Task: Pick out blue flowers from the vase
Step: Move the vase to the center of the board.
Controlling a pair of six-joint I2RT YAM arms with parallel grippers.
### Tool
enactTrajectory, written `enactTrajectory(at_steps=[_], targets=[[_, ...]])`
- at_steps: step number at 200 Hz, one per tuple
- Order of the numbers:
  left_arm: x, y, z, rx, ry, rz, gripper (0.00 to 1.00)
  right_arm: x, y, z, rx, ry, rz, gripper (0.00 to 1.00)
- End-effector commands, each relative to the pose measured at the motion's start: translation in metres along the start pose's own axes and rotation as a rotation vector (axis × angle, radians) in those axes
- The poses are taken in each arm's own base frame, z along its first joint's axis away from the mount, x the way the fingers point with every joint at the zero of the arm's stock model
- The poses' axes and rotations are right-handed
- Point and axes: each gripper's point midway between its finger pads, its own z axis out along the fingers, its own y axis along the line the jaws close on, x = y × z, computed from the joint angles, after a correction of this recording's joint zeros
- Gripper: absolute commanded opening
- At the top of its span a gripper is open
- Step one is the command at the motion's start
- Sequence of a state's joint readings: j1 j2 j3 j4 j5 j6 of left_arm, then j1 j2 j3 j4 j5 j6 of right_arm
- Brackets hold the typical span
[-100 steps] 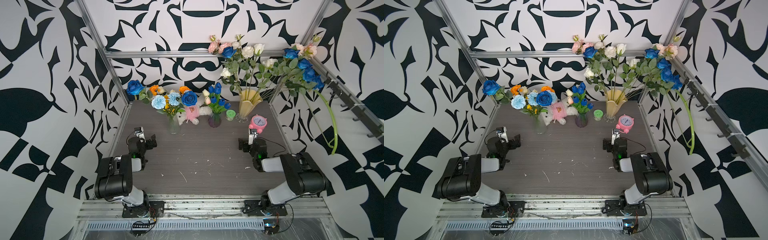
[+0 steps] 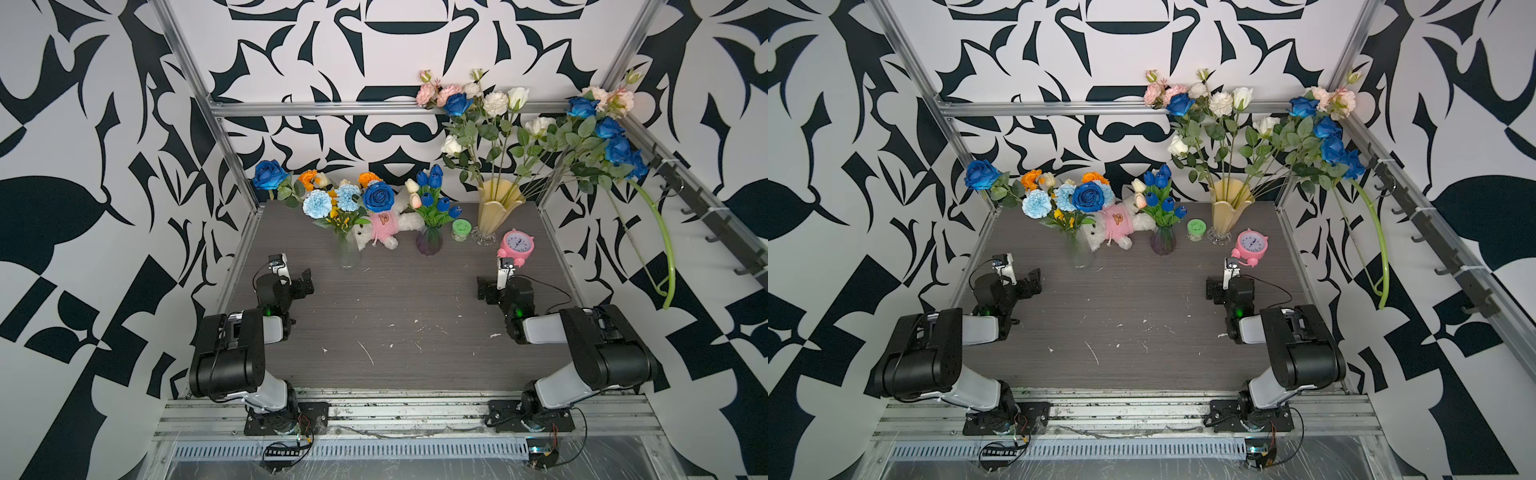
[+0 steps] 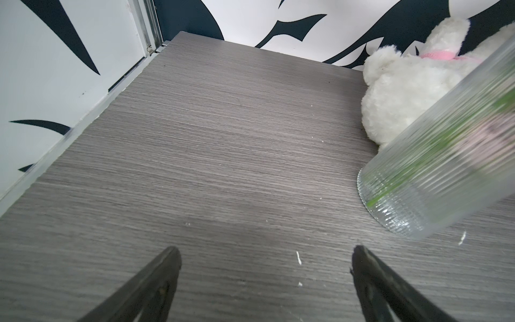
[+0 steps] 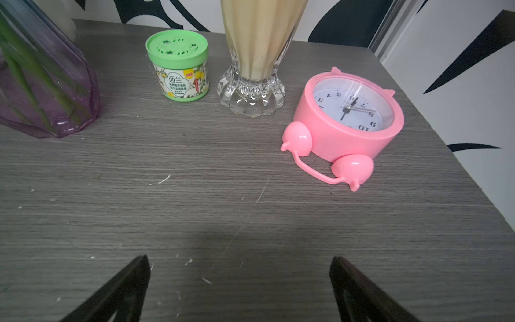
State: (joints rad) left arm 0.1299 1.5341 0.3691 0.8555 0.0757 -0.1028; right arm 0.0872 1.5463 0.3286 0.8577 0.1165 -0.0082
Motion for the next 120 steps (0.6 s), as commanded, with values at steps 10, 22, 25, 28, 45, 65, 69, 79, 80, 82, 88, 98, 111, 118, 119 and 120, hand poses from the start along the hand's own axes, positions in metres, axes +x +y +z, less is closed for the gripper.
enactTrajectory(at_steps=[10, 22, 25, 28, 45, 65, 69, 79, 80, 82, 88, 98, 111, 118, 119, 120], targets=[[-0.009, -0.001, 0.004, 0.011, -0.022, 0.002, 0.99, -0.023, -0.001, 0.003, 0.013, -0.066, -0.001, 1.0], [-0.009, -0.001, 0.004, 0.011, -0.023, 0.002, 0.99, -0.023, -0.001, 0.003, 0.011, -0.068, 0.002, 1.0], [-0.008, -0.001, 0.004, 0.011, -0.022, 0.003, 0.99, -0.023, -0.001, 0.003, 0.012, -0.068, 0.002, 1.0], [-0.008, -0.001, 0.004, 0.012, -0.02, 0.002, 0.99, -0.023, -0.001, 0.003, 0.012, -0.068, 0.002, 0.99], [-0.009, -0.001, 0.003, 0.009, -0.025, 0.002, 0.99, -0.031, -0.005, 0.001, 0.032, -0.084, 0.01, 0.99], [-0.026, 0.007, -0.006, -0.053, -0.053, -0.03, 0.99, -0.06, -0.012, -0.008, 0.065, -0.014, 0.02, 0.99], [-0.029, 0.008, -0.009, -0.062, -0.047, -0.034, 0.99, -0.068, -0.012, -0.011, 0.065, -0.018, 0.029, 0.99], [-0.041, 0.007, -0.019, -0.074, -0.054, -0.033, 0.99, -0.083, -0.02, -0.02, 0.101, -0.028, 0.043, 1.0], [-0.042, 0.007, -0.021, -0.075, -0.056, -0.033, 0.99, -0.085, -0.02, -0.021, 0.102, -0.032, 0.046, 1.0], [-0.045, 0.006, -0.023, -0.075, -0.062, -0.034, 0.99, -0.088, -0.021, -0.023, 0.105, -0.036, 0.052, 0.99], [-0.056, 0.004, -0.032, -0.072, -0.09, -0.04, 0.99, -0.094, -0.022, -0.029, 0.107, -0.038, 0.074, 1.0], [-0.072, 0.0, -0.047, -0.062, -0.129, -0.061, 0.99, -0.102, -0.024, -0.039, 0.108, -0.043, 0.105, 1.0], [-0.087, -0.007, -0.062, -0.046, -0.131, -0.1, 0.99, -0.107, -0.025, -0.048, 0.102, -0.045, 0.145, 1.0], [-0.092, -0.013, -0.068, -0.031, -0.118, -0.113, 0.99, -0.11, -0.026, -0.052, 0.1, -0.031, 0.161, 1.0], [-0.094, -0.014, -0.07, -0.029, -0.119, -0.114, 0.99, -0.11, -0.026, -0.052, 0.099, -0.027, 0.162, 0.99], [-0.095, -0.014, -0.071, -0.028, -0.118, -0.115, 0.99, -0.11, -0.025, -0.052, 0.096, -0.024, 0.163, 0.99]])
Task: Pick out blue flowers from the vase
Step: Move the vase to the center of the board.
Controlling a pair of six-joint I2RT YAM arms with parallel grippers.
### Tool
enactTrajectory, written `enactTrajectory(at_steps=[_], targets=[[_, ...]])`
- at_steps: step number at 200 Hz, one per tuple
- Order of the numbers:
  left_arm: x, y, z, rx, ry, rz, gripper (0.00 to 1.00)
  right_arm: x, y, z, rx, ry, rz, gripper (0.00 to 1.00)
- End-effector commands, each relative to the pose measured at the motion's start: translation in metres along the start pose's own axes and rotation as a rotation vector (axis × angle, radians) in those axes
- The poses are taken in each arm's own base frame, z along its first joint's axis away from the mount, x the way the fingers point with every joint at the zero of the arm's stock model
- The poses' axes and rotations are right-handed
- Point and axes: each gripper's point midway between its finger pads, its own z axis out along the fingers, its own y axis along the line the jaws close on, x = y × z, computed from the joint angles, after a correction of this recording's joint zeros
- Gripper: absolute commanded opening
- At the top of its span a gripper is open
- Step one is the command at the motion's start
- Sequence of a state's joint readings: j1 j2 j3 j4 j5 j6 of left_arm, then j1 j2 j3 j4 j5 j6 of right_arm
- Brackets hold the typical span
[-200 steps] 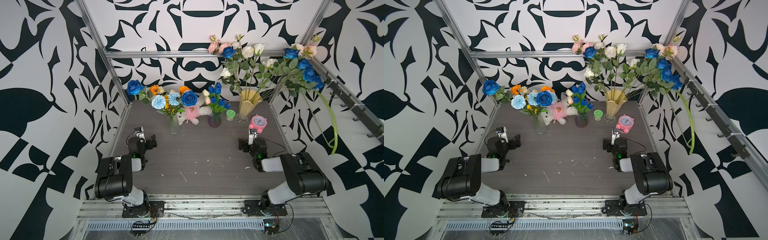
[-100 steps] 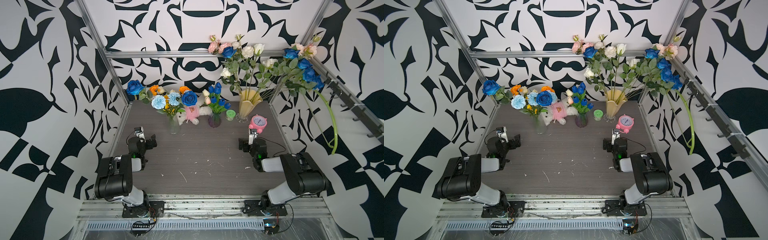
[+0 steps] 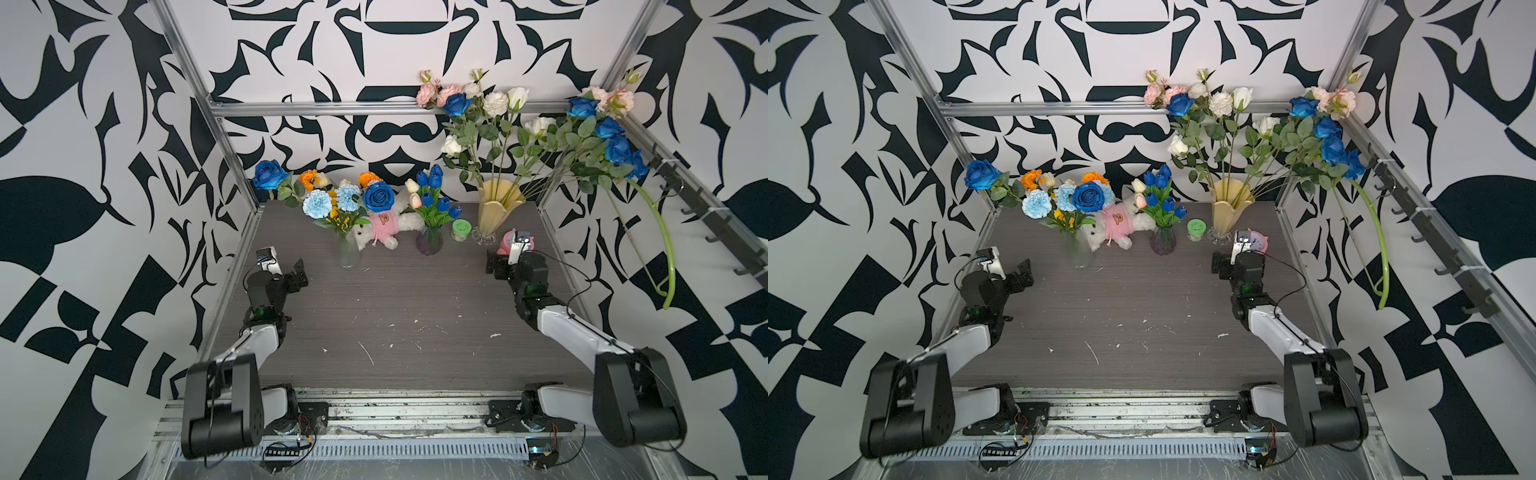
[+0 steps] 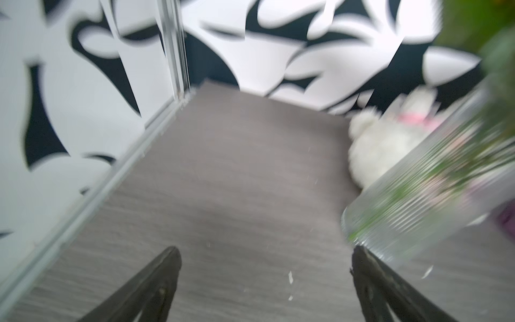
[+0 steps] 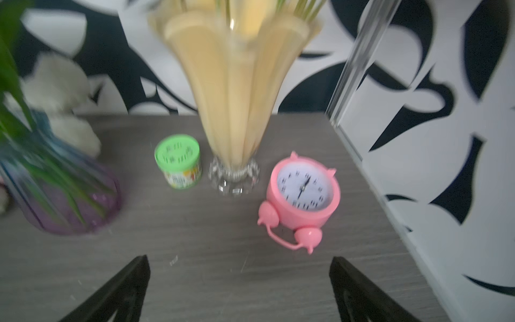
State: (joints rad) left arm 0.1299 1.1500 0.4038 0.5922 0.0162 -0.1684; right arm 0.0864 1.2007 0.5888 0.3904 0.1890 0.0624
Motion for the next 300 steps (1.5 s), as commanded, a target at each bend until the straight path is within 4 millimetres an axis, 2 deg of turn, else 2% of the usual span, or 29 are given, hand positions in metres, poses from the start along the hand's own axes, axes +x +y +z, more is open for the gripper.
enactTrajectory(at_steps=[1, 19, 41, 65, 94, 140, 179, 201, 204, 234, 267, 300], targets=[[-0.02, -0.009, -0.018, 0.004, 0.045, -0.071, 0.99, 0.012, -0.009, -0.012, 0.037, 0.117, 0.066, 0.99], [-0.037, -0.03, -0.033, 0.067, 0.047, -0.084, 0.99, 0.004, -0.011, -0.012, 0.047, 0.162, 0.069, 1.0], [-0.046, -0.061, -0.048, 0.142, 0.064, -0.073, 0.99, -0.014, -0.018, -0.01, 0.025, 0.141, 0.157, 0.99], [-0.035, -0.096, -0.058, 0.188, 0.143, 0.025, 0.99, -0.027, -0.038, -0.003, 0.003, 0.131, 0.319, 0.99], [-0.022, -0.133, -0.075, 0.268, 0.185, 0.07, 0.99, -0.037, -0.058, 0.003, -0.002, 0.122, 0.412, 0.99], [-0.002, -0.186, -0.094, 0.361, 0.24, 0.18, 0.99, -0.049, -0.068, 0.013, -0.061, 0.12, 0.486, 0.98], [0.008, -0.277, -0.106, 0.553, 0.255, 0.289, 0.99, -0.061, -0.082, 0.02, -0.157, 0.081, 0.633, 0.97], [-0.005, -0.332, -0.1, 0.684, 0.237, 0.3, 0.99, -0.065, -0.087, 0.03, -0.204, 0.066, 0.689, 0.96], [0.001, -0.34, -0.095, 0.696, 0.25, 0.312, 0.99, -0.066, -0.088, 0.031, -0.207, 0.065, 0.692, 0.96], [-0.019, -0.405, -0.086, 0.834, 0.198, 0.337, 0.99, -0.073, -0.091, 0.04, -0.25, 0.047, 0.715, 0.95], [-0.031, -0.468, -0.08, 0.965, 0.16, 0.354, 0.99, -0.076, -0.101, 0.048, -0.24, 0.021, 0.744, 0.95], [-0.038, -0.519, -0.071, 1.056, 0.129, 0.372, 0.99, -0.083, -0.126, 0.059, -0.197, -0.024, 0.807, 0.95]])
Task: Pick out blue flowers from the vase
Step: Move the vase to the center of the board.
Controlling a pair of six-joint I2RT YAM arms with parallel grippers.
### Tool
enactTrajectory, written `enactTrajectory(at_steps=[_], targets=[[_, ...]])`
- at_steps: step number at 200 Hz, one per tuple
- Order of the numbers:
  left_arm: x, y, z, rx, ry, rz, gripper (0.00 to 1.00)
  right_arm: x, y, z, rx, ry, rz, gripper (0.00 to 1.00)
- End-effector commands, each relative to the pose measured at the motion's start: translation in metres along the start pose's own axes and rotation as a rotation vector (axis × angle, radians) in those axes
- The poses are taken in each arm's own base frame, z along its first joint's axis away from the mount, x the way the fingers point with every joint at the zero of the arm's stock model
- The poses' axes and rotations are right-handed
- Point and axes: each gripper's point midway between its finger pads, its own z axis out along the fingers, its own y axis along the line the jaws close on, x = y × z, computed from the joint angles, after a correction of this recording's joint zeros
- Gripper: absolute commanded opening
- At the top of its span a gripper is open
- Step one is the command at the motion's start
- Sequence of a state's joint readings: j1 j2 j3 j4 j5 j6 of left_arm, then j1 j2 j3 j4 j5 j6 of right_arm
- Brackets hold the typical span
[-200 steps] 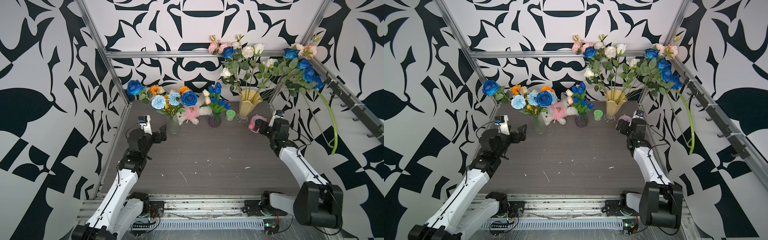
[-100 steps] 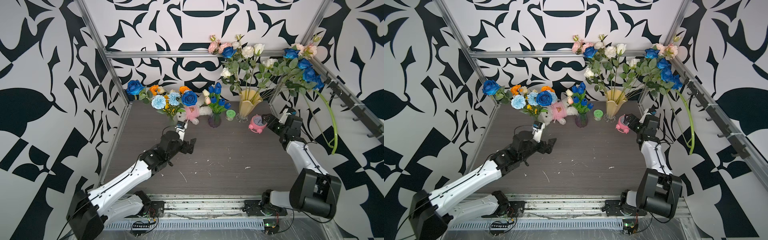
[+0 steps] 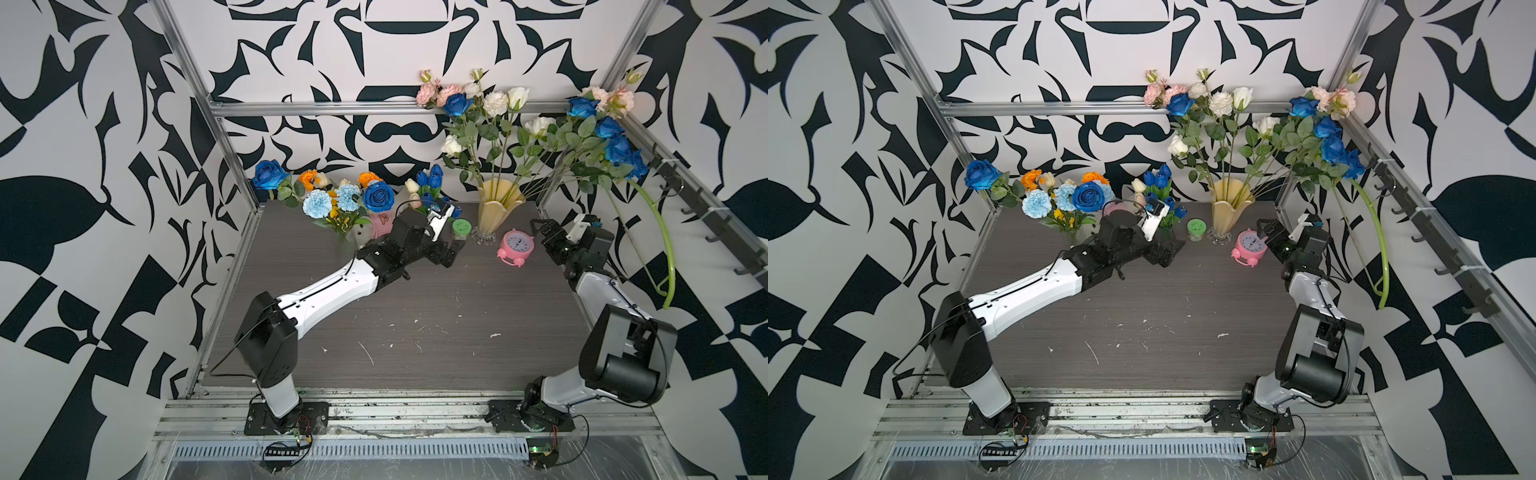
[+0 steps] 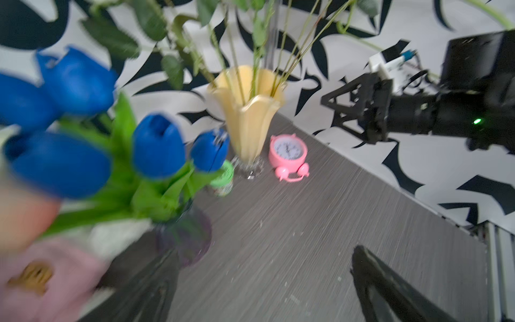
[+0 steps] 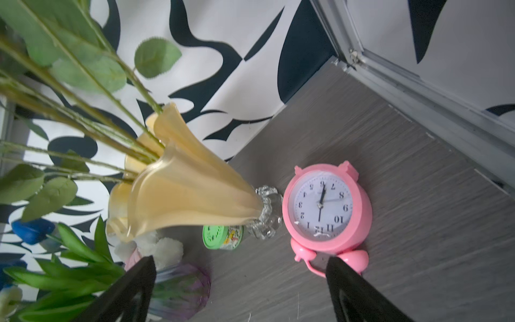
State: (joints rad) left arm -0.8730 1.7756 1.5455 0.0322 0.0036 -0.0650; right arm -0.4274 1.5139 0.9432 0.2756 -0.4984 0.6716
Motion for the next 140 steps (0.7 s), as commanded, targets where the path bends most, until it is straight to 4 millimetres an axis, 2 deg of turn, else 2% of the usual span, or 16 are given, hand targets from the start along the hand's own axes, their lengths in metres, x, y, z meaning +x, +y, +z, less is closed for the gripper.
enactTrajectory(at_steps=[1, 47, 88, 118, 140], targets=[[-0.022, -0.022, 0.021, 0.1, -0.043, 0.056, 0.99, -0.045, 0.019, -0.004, -0.069, -0.119, 0.001, 0.95], [-0.049, -0.016, 0.073, 0.083, -0.106, 0.122, 0.99, -0.059, 0.018, 0.01, -0.062, -0.126, -0.068, 0.94], [-0.055, 0.0, 0.122, 0.049, -0.125, 0.162, 0.99, -0.074, 0.023, 0.027, -0.111, -0.139, -0.061, 0.94], [-0.058, 0.016, 0.137, 0.021, -0.158, 0.15, 0.99, -0.086, 0.024, 0.044, -0.138, -0.139, -0.062, 0.94], [-0.06, 0.028, 0.139, 0.011, -0.17, 0.131, 0.99, -0.081, 0.022, 0.05, -0.125, -0.11, -0.083, 0.93]])
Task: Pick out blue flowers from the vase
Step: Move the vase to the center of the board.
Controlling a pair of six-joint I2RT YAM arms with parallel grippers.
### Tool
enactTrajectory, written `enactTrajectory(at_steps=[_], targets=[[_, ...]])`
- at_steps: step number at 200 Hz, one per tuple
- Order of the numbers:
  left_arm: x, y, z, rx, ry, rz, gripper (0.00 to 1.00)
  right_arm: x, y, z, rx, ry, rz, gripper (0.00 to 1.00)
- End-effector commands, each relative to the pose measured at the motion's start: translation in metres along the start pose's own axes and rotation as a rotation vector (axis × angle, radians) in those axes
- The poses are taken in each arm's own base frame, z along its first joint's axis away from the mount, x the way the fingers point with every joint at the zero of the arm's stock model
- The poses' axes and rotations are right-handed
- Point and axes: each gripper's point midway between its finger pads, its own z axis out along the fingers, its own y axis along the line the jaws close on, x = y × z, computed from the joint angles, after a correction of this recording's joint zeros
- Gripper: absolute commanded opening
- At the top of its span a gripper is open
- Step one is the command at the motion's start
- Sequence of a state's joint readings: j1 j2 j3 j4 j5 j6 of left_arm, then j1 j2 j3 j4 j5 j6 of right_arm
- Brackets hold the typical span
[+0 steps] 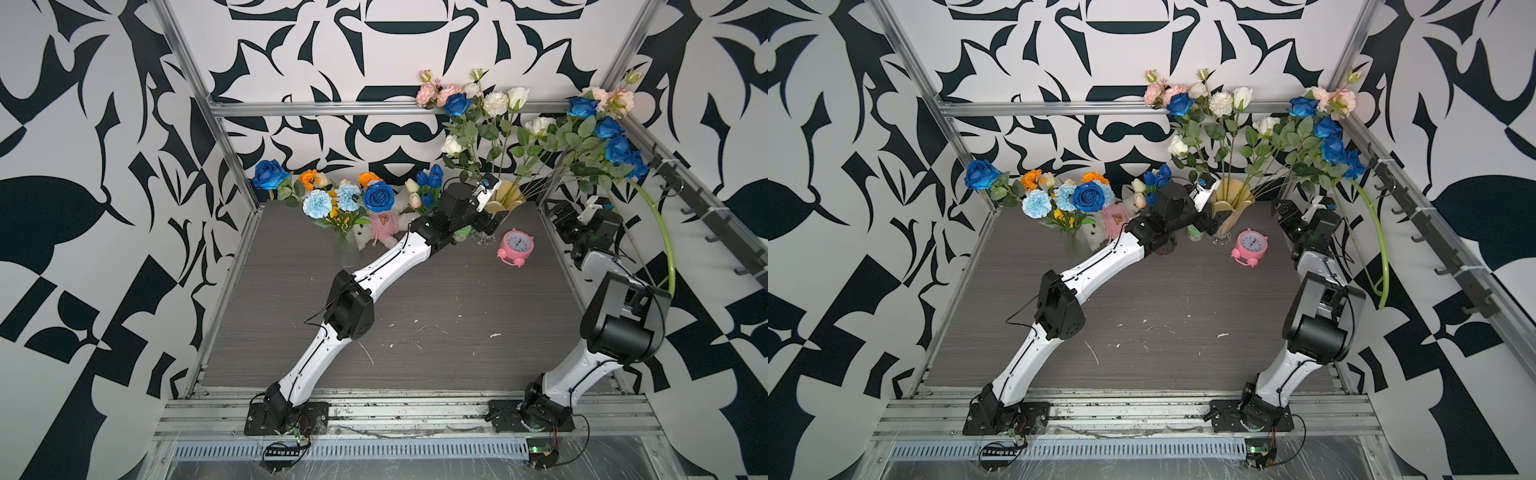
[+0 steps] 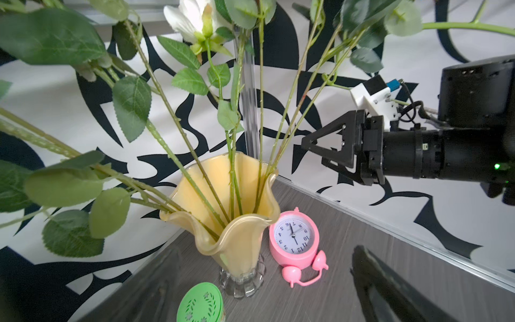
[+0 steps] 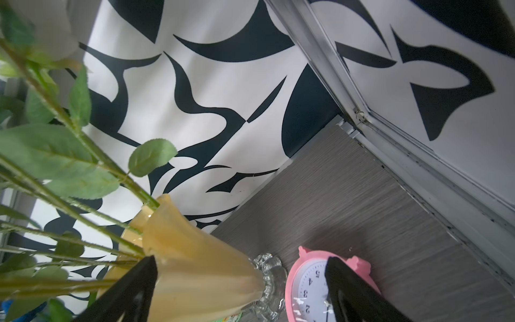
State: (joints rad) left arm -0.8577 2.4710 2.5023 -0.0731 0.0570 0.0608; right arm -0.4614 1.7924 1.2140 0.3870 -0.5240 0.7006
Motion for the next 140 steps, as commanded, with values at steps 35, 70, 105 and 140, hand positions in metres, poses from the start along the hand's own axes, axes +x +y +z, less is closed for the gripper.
enactTrajectory(at_steps=[35, 70, 105, 140], targets=[[-0.015, 0.013, -0.013, -0.004, -0.01, -0.004, 0.99, 0.015, 0.033, -0.009, -0.038, 0.066, -0.112, 0.85], [-0.038, -0.001, -0.034, 0.041, -0.035, -0.001, 0.99, 0.057, 0.058, -0.025, -0.027, 0.164, -0.192, 0.83], [-0.064, -0.019, -0.055, 0.091, -0.076, 0.02, 0.99, 0.071, 0.086, -0.027, -0.084, 0.202, -0.143, 0.82], [-0.082, -0.026, -0.071, 0.113, -0.105, 0.022, 0.99, 0.065, 0.091, -0.014, -0.076, 0.209, -0.088, 0.8]])
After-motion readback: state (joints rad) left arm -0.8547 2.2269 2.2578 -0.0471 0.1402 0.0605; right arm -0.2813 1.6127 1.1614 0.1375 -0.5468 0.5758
